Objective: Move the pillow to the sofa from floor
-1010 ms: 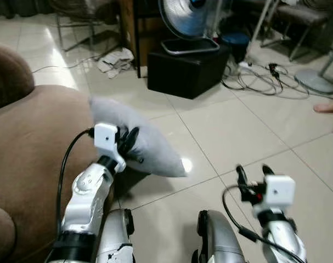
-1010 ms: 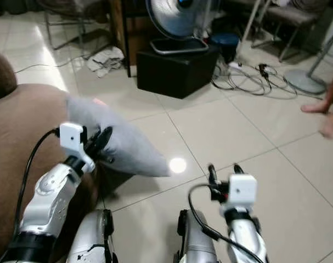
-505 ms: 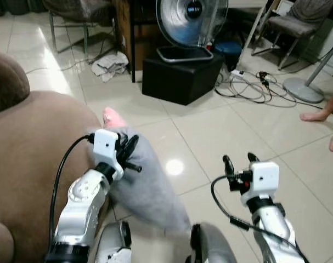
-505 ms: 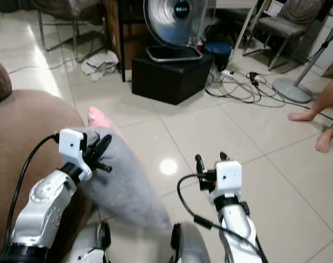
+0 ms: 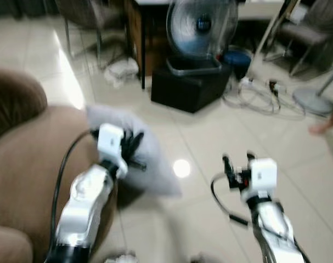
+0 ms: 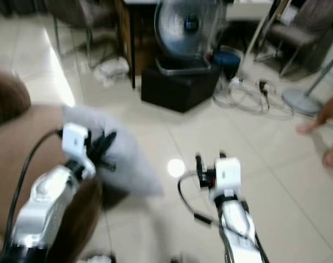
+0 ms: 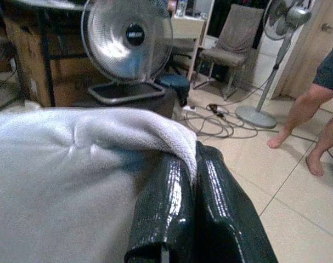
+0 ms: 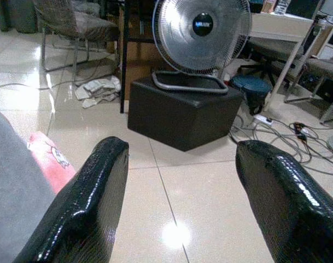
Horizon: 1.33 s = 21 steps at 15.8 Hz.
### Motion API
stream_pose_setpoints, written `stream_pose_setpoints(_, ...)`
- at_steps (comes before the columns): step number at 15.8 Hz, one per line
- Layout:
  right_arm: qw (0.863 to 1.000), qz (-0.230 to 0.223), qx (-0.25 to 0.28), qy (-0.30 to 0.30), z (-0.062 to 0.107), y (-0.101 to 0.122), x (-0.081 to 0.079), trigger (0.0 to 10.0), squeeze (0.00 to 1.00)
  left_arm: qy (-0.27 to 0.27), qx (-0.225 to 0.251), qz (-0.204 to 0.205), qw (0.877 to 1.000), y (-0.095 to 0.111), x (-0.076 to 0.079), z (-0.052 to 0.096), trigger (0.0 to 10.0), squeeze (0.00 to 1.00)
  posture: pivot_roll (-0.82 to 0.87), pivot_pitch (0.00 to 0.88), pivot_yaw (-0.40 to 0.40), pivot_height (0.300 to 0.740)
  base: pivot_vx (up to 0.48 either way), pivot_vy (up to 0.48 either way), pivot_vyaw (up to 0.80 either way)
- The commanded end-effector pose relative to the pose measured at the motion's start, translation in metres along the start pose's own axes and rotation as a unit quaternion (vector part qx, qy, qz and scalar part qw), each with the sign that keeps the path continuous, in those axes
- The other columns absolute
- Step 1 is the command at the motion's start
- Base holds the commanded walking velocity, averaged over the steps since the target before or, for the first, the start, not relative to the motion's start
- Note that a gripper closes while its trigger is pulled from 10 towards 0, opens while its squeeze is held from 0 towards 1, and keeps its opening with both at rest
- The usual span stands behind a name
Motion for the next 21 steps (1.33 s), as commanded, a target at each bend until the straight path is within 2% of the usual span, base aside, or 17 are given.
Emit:
stream_pose_setpoints(1,1.000,-0.001,0.004,-0.009,0.003,0.003,0.005,10.0,0.00,-0.017,0.021,-0.007,1.000,0.013,0.008,-0.008,0.0,0.00,0.05,0.000,-0.079,0.740,0.000,0.000,0.00)
stream_pose_setpoints(3,1.000,0.003,-0.003,-0.016,0.008,-0.003,0.009,10.0,0.00,-0.014,0.018,-0.008,1.000,0.010,0.007,-0.008,0.0,0.00,0.04,0.000,-0.070,0.740,0.000,0.000,0.00)
stream_pose_setpoints(5,1.000,0.005,0.002,-0.026,0.010,0.000,0.013,10.0,0.00,-0.008,0.035,-0.013,0.999,0.018,0.007,-0.010,0.0,0.00,0.04,0.000,-0.061,0.740,0.000,0.000,0.00)
stream_pose_setpoints(6,0.999,0.009,0.022,-0.039,0.010,0.013,0.016,10.0,0.00,-0.010,0.041,-0.033,0.999,0.029,0.012,-0.017,10.0,0.00,0.05,0.000,-0.065,0.740,0.000,0.000,0.00)
stream_pose_setpoints(8,0.999,-0.022,0.035,-0.032,0.004,0.027,0.006,10.0,0.00,-0.001,0.075,-0.051,0.996,0.048,0.013,-0.022,10.0,0.00,0.05,0.000,-0.066,0.740,0.000,0.000,0.00)
stream_pose_setpoints(9,0.998,-0.025,0.055,-0.020,0.000,0.039,-0.002,10.0,0.00,0.007,0.072,-0.068,0.995,0.049,0.010,-0.024,10.0,0.00,0.05,0.000,-0.068,0.740,0.000,0.000,0.00)
stream_pose_setpoints(10,0.998,0.024,0.056,0.016,-0.003,0.044,-0.014,10.0,0.00,0.015,0.073,-0.076,0.994,0.049,0.010,-0.026,10.0,0.00,0.05,0.000,-0.072,0.740,0.000,0.000,0.80)
stream_pose_setpoints(11,0.997,0.036,0.058,0.028,-0.004,0.045,-0.020,10.0,0.00,0.019,0.071,-0.078,0.994,0.048,0.010,-0.026,10.0,0.00,0.05,0.000,-0.078,0.740,0.000,0.000,0.80)
stream_pose_setpoints(13,0.997,0.024,0.059,0.049,-0.007,0.046,-0.028,10.0,0.00,0.016,0.077,-0.095,0.992,0.050,0.013,-0.026,10.0,0.00,0.06,0.000,-0.097,0.740,0.000,0.000,0.80)
stream_pose_setpoints(14,0.996,0.028,0.046,0.065,-0.008,0.039,-0.035,10.0,0.00,0.020,0.072,-0.112,0.991,0.048,0.013,-0.025,10.0,0.00,0.06,0.000,-0.097,0.740,0.000,0.000,0.80)
stream_pose_setpoints(17,0.997,0.030,0.031,0.071,-0.006,0.032,-0.036,10.0,0.00,0.034,0.062,-0.128,0.989,0.047,0.008,-0.023,10.0,0.00,0.08,0.017,-0.087,0.740,0.000,0.000,0.80)
stream_pose_setpoints(21,0.998,0.019,0.018,0.060,-0.006,0.020,-0.037,10.0,0.00,0.036,0.057,-0.142,0.988,0.048,-0.003,-0.022,10.0,0.00,0.11,0.023,-0.061,0.740,0.322,0.000,0.80)
Point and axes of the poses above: a point about 5 cm out from each wrist's last joint towards the gripper, its own z axis pointing back from the gripper into the wrist, its own y axis along the axis of the wrist's last joint, x = y × z, the point moved 5 cm from there along -z, pointing out of the wrist towards the gripper, and after that the axes turned 5 degrees about -z, right-handed, at the moved point
